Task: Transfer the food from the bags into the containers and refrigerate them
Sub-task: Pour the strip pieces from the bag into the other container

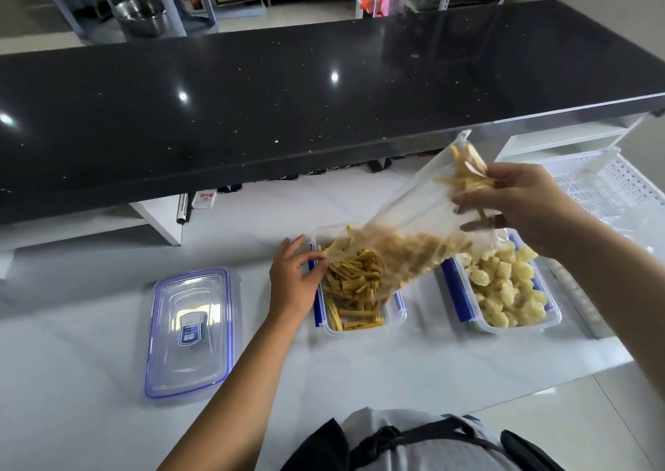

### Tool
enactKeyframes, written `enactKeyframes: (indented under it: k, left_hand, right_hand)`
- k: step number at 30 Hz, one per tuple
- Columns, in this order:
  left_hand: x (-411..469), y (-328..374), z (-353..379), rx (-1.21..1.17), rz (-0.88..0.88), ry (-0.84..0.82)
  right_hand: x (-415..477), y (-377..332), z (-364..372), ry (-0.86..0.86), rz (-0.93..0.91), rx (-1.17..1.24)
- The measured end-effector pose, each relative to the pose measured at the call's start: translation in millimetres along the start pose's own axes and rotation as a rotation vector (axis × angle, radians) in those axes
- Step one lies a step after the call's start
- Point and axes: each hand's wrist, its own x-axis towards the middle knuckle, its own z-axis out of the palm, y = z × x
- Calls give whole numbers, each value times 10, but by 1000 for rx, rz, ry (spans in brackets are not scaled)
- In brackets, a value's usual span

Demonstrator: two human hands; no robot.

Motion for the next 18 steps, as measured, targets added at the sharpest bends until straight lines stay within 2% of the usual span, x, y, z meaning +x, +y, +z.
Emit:
enactKeyframes:
  k: [5,7,11,18]
  left_hand:
    - [-72,-50,12,211,149,33]
    - [-123,-85,26,338,201,-18]
    - [-199,-137,67,439,107,-162]
    - [-183,-124,29,390,12,-208]
  right_hand:
    - [-20,-109,76,-38,-73,-64]
    - [-19,-143,111,-80,-72,-123]
    - [-15,-186,178,-96,-96,-173]
    - [-48,-269,266,-142,-117,-192]
